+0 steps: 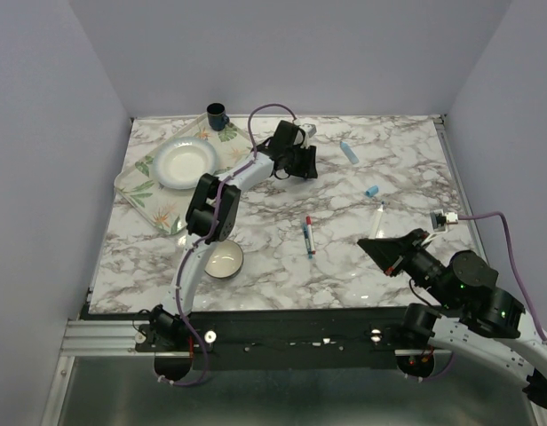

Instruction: Insert the pens into the pen caps

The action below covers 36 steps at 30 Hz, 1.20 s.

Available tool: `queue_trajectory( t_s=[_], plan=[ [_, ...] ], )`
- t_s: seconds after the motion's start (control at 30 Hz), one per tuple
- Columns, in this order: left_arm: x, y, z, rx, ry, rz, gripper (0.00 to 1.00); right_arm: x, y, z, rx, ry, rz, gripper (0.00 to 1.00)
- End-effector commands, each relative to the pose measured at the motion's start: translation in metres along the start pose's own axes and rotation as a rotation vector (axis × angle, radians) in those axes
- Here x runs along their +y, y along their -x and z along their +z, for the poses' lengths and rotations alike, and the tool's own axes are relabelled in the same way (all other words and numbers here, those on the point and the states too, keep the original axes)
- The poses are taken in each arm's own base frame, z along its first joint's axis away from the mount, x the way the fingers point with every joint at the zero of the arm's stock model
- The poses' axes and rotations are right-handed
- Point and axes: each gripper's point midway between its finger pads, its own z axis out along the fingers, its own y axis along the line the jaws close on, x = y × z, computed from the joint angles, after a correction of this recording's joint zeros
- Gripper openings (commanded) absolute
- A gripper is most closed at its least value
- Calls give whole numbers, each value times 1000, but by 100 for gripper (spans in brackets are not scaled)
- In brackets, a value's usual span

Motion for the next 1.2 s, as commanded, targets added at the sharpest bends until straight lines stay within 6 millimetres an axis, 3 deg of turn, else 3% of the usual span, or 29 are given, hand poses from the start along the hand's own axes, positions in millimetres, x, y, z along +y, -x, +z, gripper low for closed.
queue_trajectory(
  t_s=[0.0, 0.13, 0.27, 0.5, 0.7, 0.77, 0.83, 0.9, 0.97, 1.03, 1.17],
  plan=[
    [-10, -14, 8, 48, -80, 0, 57, -7, 1, -1, -3, -36, -3, 1],
    [-10, -15, 10, 58, -65, -7, 54, -7, 1, -1, -3, -38, 1, 1],
    [15, -17, 13, 69, 110, 10, 46, -8, 1, -2, -5, -42, 13, 1],
    [38, -31, 3, 112, 268, 44, 40, -10, 4, -6, -22, -44, 22, 1],
    [38, -46, 0, 163, 341, 174, 34, -9, 5, -7, -26, -40, 27, 1],
    [24, -49, 1, 167, 321, 234, 19, -9, 6, -7, -27, -37, 32, 1],
    [9, -40, 2, 122, 289, 328, 12, -8, 6, -8, -27, -33, 37, 1],
    [-11, -44, -8, 103, 249, 401, 2, -7, 9, -11, -34, -31, 39, 1],
    [-33, -37, -18, 58, 174, 477, 0, -5, 12, -13, -38, -23, 46, 1],
    [-43, -26, -27, 3, 137, 517, 0, -3, 14, -14, -41, -18, 51, 1],
    [-66, -21, -61, -33, 47, 655, 0, -1, 16, -18, -44, -9, 67, 1]
  ],
)
